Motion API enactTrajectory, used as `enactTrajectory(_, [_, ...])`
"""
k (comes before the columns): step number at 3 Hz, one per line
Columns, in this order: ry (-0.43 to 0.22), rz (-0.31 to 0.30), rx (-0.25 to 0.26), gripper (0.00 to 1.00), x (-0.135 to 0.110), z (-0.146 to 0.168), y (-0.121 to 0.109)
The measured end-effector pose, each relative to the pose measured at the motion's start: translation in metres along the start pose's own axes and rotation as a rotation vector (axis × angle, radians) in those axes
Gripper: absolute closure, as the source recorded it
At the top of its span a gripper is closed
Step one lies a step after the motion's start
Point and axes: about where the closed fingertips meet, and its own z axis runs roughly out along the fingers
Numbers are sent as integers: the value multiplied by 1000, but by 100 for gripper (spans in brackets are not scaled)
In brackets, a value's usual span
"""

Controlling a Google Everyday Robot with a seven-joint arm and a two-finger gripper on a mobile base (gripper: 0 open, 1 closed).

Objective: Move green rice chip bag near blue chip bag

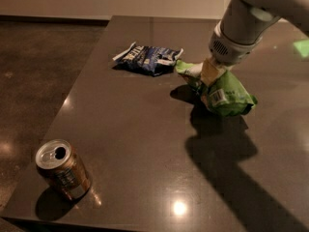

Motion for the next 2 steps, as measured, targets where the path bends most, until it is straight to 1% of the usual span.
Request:
enactTrajectory(1, [-76, -45, 11, 100, -21, 8, -17])
enactTrajectory(2, [-134, -81, 17, 100, -43, 16, -29])
